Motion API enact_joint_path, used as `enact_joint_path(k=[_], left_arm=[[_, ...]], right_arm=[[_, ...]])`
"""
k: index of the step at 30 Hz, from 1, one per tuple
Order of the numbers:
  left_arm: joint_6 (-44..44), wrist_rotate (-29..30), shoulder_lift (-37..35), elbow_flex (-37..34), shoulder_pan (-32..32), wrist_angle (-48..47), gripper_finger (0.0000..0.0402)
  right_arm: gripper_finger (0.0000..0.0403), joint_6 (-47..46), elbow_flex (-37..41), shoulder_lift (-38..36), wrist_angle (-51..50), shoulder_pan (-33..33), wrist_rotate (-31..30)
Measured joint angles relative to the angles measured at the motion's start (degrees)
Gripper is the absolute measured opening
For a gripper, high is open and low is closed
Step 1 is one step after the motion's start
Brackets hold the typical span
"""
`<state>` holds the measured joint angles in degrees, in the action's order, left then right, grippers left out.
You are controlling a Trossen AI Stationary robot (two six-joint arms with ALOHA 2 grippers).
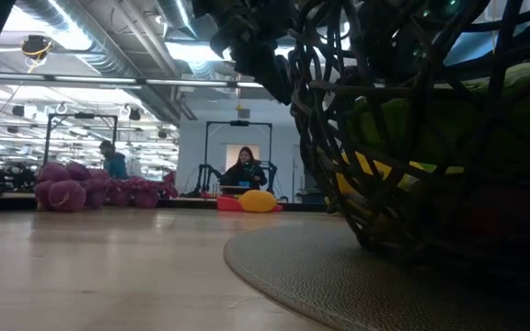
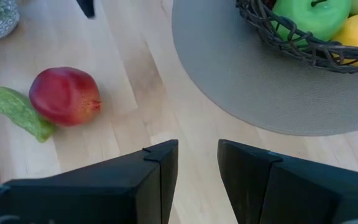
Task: Build produce basket
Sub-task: Put the red pomegranate into the wire basket
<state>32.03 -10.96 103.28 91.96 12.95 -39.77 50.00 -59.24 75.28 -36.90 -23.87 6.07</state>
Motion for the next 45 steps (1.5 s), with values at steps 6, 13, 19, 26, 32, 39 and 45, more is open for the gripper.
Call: enact_joint_path(k=[6,13,19,26,32,39,45], left_arm=[[0.0,0.1,0.0,0.0,0.4,0.3,0.0103],[-0.1,0.0,0.0,0.0,0.4,0.6,0.0103],[0.0,0.0,0.0,0.0,0.4,3.6,0.0103],[0.0,0.0,0.0,0.0,0.4,8.3,0.0103],[-0.1,0.2,0.0,0.0,0.2,10.6,0.0103],[-8.9,2.8,0.0,0.0,1.6,12.4,0.0103],[-9.1,2.8,0.0,0.0,1.9,12.5,0.0103]], right_arm=[[0.038,-2.7,0.0,3.3,0.3,-0.1,-6.1],[0.038,-7.7,0.0,3.6,0.5,-0.1,-6.7],[0.038,-7.7,0.0,3.6,0.6,-0.1,-6.6],[0.038,-7.8,0.0,3.6,0.8,-0.1,-6.4],[0.038,-12.4,0.0,3.8,0.9,0.1,-6.4],[0.038,-4.2,0.0,6.1,0.6,-1.3,-4.2],[0.0379,1.5,0.0,10.6,0.7,-4.0,-4.1]])
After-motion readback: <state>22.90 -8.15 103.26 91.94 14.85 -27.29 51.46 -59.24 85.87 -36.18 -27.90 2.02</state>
